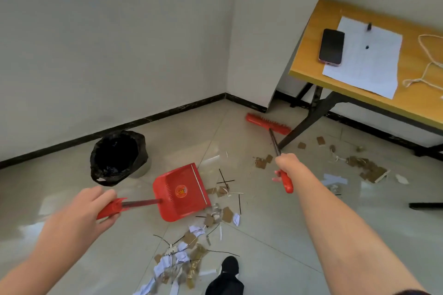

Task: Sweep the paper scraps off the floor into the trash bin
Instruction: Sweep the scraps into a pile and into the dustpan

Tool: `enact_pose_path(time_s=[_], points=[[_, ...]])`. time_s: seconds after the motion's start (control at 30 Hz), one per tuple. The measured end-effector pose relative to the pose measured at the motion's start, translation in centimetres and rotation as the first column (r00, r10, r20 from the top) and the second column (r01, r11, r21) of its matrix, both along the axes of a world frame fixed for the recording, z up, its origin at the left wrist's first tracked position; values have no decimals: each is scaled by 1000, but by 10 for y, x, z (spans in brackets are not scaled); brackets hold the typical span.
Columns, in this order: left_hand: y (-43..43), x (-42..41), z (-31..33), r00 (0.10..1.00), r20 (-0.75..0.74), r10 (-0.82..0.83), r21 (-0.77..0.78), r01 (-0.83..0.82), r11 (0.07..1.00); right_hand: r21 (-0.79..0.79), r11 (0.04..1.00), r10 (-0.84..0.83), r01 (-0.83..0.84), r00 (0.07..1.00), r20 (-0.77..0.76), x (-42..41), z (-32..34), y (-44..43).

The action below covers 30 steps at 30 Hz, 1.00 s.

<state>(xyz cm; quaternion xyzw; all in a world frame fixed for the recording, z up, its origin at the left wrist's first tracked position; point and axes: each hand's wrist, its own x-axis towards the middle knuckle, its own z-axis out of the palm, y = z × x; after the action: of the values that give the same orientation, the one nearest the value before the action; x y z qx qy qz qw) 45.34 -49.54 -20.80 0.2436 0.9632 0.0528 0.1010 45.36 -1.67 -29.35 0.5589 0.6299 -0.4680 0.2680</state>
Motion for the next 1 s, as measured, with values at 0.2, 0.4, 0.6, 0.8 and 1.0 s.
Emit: enact_pose_path(time_s=[0.2,0.4,0.6,0.8,1.0], points=[[18,-29,8,999,-30,22,-35,-23,999,19,984,177,-177,984,-2,10,-35,0],[11,-41,26,996,-56,65,-6,-66,998,-64,979,197,-195,980,12,41,-37,-60],[-19,-54,35,996,-91,15,-1,-15,1000,-120,963,254,-242,962,95,103,-24,-144],[-57,-69,42,995,-74,-60,61,64,996,-186,944,309,-272,927,214,189,20,-221],[-80,-76,49,971,-48,-233,50,235,971,-252,966,128,-59,955,267,219,54,-261]])
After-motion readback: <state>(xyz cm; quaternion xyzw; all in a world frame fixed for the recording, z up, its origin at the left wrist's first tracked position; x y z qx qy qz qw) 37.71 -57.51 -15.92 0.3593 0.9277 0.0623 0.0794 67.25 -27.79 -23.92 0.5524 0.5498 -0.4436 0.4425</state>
